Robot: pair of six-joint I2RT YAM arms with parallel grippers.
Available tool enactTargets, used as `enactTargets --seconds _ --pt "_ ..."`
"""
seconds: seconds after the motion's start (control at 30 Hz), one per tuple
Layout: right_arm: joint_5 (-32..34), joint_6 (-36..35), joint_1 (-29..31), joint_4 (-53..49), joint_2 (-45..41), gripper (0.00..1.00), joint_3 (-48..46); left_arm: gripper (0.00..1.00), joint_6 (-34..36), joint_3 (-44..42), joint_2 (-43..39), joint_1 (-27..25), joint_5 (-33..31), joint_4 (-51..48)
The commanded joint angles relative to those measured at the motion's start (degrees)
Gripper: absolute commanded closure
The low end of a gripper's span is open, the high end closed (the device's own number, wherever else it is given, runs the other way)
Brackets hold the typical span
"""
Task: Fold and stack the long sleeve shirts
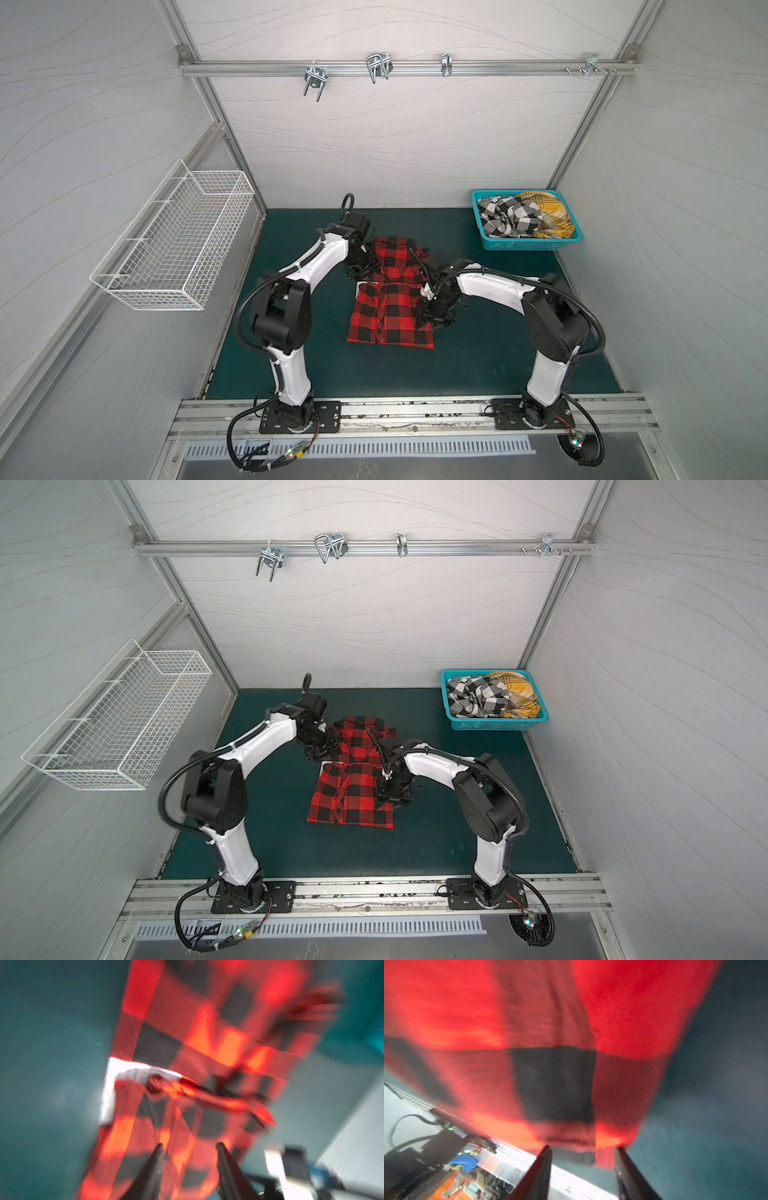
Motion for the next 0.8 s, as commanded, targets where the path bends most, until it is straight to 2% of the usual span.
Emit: enactTargets --seconds 0.0,0.1,0.17,0.27,0.33,0.37,0.43,0.5,0.6,0.77 --pt "2.0 -1.8 -0.9 -6.4 -7.1 0.44 2.9 0.50 3.1 -4.2 -10.5 2.0 -2.7 -5.8" --pt "2.1 -2.0 -2.4 -7.3 -12.0 0.41 1.3 0.49 3.1 -14.2 -18.4 7.1 2.7 -7.5" --pt "1.8 -1.4 -3.5 -6.9 -15.5 0.40 -1.2 0.46 3.5 -20.9 -22.8 9.8 4.1 -8.7" --pt "1.3 -0.3 -4.4 -4.3 -20.6 0.39 -6.6 0.38 2.4 -30.9 -28.6 12.7 5.7 -8.6" --pt "2.0 1.3 -4.3 -1.5 -23.7 0.38 -11.3 0.30 1.1 -37.0 -30.5 14.8 10.0 -6.0" --pt "1.8 2.2 -4.3 0.3 -25.0 0.37 -13.7 0.27 0.5 -39.1 -30.7 15.7 11.7 -4.6" --pt "0.1 4.5 -4.3 5.0 -27.2 0.36 -19.0 0.25 -0.7 -42.0 -29.8 17.3 14.7 -1.9" --pt "-1.8 7.0 -4.3 9.3 -27.9 0.36 -23.4 0.27 -1.6 -42.3 -28.2 17.6 14.3 -0.8" --pt "-6.0 10.7 -4.1 14.7 -25.9 0.37 -27.4 0.30 -2.5 -42.8 -25.0 17.9 14.1 1.0" --pt "-8.0 13.3 -4.1 19.4 -20.4 0.37 -29.4 0.30 -4.3 -46.4 -21.5 17.9 16.7 6.8"
